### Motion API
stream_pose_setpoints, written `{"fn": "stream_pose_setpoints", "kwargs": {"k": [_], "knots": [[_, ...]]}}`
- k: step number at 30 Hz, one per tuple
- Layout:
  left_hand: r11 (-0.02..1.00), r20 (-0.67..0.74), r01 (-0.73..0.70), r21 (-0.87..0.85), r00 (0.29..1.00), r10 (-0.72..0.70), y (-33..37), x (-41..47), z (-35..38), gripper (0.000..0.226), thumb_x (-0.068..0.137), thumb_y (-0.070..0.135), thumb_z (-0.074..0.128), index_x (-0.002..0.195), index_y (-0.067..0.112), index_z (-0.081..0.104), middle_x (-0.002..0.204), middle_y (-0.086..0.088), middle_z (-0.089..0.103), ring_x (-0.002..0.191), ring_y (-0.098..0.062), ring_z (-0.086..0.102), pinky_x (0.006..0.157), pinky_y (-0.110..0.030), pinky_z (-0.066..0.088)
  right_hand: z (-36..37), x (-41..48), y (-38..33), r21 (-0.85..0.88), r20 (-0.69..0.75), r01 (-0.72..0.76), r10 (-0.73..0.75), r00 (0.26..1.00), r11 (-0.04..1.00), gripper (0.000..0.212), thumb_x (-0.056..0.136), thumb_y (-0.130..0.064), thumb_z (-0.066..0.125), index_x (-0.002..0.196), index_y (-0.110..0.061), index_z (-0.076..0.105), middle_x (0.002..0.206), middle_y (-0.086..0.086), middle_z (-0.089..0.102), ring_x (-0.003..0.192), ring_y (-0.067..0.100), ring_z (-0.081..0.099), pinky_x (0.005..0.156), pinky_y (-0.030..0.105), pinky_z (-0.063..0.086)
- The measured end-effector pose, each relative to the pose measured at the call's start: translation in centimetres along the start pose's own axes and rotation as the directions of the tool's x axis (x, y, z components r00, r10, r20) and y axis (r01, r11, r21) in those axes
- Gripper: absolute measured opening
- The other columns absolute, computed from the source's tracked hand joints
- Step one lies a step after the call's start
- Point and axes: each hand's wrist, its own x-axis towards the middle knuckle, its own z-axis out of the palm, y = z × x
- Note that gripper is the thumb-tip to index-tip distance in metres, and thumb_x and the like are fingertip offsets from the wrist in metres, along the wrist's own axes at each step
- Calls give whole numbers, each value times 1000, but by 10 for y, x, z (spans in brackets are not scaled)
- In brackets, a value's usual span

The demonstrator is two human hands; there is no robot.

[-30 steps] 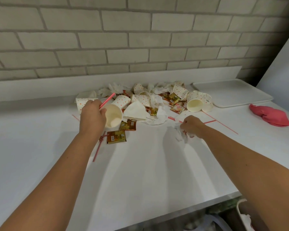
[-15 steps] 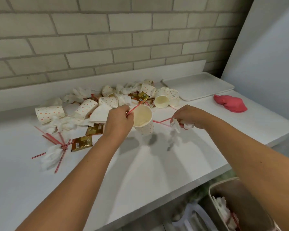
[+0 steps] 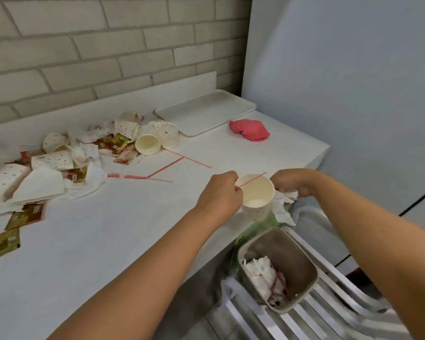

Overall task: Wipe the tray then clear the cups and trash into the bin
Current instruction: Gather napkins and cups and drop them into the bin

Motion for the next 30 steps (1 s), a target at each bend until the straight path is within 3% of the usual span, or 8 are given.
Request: {"fn": "stream_pose_setpoints", "kwargs": {"k": [4,10,12,15,18,23,26,30], "knots": [[999,166,-31,33,986,25,22,2,54,23,91,9,42,109,5,56,96,-11,58,81,-24,54,61,-29,40,-9,7,64,88,-59,-64,69,996,994,12,93,-12,50,96,-5,60,69,11,54,49,16,48,40,19,39],[984,341,42,174,935,-100,19,7,125,29,90,8,44,116,6,55,115,-15,60,103,-30,59,77,-34,47,21,27,133,208,-117,-167,194,974,964,13,90,4,41,86,0,53,75,17,54,57,20,51,48,26,44],[975,379,77,210,912,-154,12,8,142,29,88,6,45,115,5,56,116,-15,61,105,-31,59,81,-36,48,32,35,149,199,-150,-138,169,974,970,13,89,3,43,87,4,56,85,18,58,71,26,58,63,31,51],[957,393,141,253,889,-235,0,9,162,29,88,6,46,115,3,55,119,-17,59,107,-32,58,84,-37,49,39,40,162,23,-109,-94,96,989,995,34,89,-9,51,122,-3,55,114,12,56,111,30,55,88,35,49],[940,390,214,267,868,-308,-12,10,176,29,89,5,46,116,1,55,120,-18,58,110,-34,58,86,-38,49,38,40,167,53,-43,-68,70,997,996,34,92,-17,49,125,-13,52,104,6,52,95,22,51,65,25,41],[927,381,295,230,850,-365,-21,14,189,27,86,3,45,111,-1,56,117,-19,60,107,-34,58,84,-37,49,37,36,159,223,132,-43,13,991,974,35,97,-33,48,130,-19,46,104,5,55,85,20,61,67,27,53],[924,382,330,191,842,-380,-19,18,193,25,87,4,45,109,-2,57,115,-20,60,105,-33,59,82,-36,48,46,37,154,101,258,-58,31,966,993,36,96,-22,53,129,-11,47,115,10,56,73,16,63,64,26,53],[930,404,356,97,840,-364,-14,19,195,28,94,24,51,107,0,58,108,-15,61,99,-29,59,73,-29,41,53,43,155,48,145,-99,91,985,994,33,90,6,46,122,3,53,84,14,63,54,13,63,52,20,54]]}}
